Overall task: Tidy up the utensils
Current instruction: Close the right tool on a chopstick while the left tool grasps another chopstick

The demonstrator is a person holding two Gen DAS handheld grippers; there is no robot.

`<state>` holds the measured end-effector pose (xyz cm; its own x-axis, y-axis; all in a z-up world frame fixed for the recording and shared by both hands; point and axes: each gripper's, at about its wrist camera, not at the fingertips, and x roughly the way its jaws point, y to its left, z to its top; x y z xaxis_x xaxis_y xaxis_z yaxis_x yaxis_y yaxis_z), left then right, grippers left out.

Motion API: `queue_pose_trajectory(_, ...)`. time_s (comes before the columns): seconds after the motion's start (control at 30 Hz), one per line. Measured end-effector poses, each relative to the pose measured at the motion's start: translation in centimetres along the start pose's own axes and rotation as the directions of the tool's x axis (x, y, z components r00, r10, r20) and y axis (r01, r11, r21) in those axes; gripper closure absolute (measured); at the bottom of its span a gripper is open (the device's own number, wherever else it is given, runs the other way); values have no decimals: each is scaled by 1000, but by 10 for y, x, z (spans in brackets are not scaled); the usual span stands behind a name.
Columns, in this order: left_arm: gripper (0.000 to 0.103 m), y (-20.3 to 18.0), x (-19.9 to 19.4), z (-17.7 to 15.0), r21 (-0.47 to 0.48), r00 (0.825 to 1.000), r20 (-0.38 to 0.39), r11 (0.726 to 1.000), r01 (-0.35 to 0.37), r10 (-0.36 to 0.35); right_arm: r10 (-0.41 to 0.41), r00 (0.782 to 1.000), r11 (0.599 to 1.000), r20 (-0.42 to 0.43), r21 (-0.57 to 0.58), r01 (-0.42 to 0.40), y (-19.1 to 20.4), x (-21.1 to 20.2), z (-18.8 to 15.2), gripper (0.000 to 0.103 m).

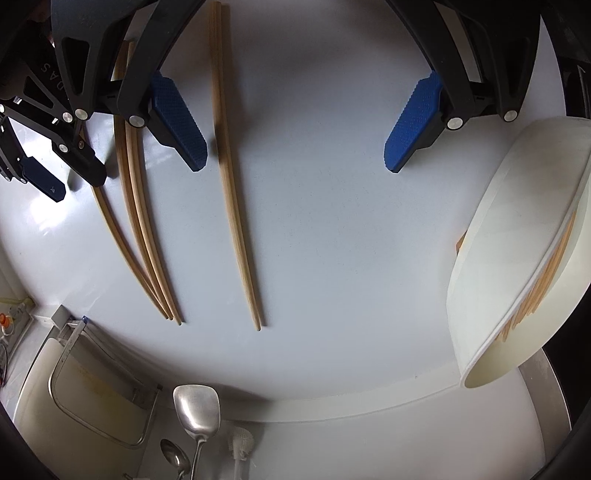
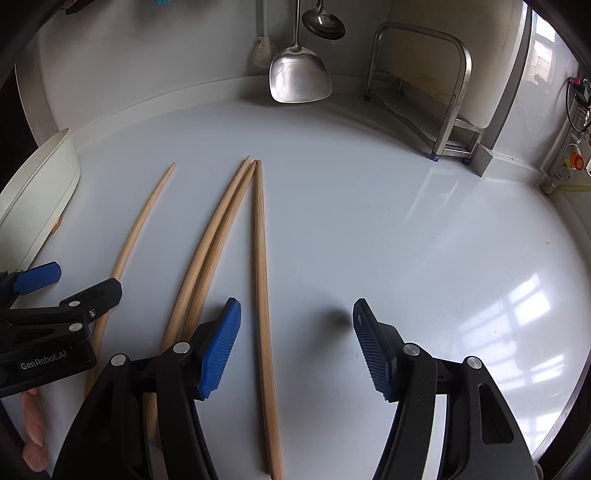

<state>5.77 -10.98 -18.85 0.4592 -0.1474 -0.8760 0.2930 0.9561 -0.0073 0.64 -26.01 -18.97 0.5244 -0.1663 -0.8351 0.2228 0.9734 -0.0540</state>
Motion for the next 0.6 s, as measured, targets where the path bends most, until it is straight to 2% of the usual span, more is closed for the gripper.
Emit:
queue_pose_trajectory(0.13,8,-2,-2,-3,14,999,20,1000,-28,27,3,1000,1000,10,-22,-3,2,1,1,43)
queue_pose_trajectory(0.2,12,-4,-4,-5,22,999,33,999,-32,31,4,1000,1000,16,-30,-4,3,0,1,51)
queue_pose_trajectory(0.33,32,-12,-11,-9,35,999,48,999,-21,19,11,1000,999,21,-54,-10,7,-1,1,60)
queue_pose_trajectory(0.5,53,-17,-16,-11,25,999,40,1000,-1,0,39,999,995,12,-96,-37,16,-4,0,83)
queue_pose_trajectory(0.57,71,-21,-18,-12,36,999,42,999,6,-8,55,998,993,7,-103,-54,18,-4,0,92)
queue_pose_trajectory(0.6,76,-22,-19,-12,39,999,41,999,8,-9,57,998,993,6,-108,-56,18,-5,0,97)
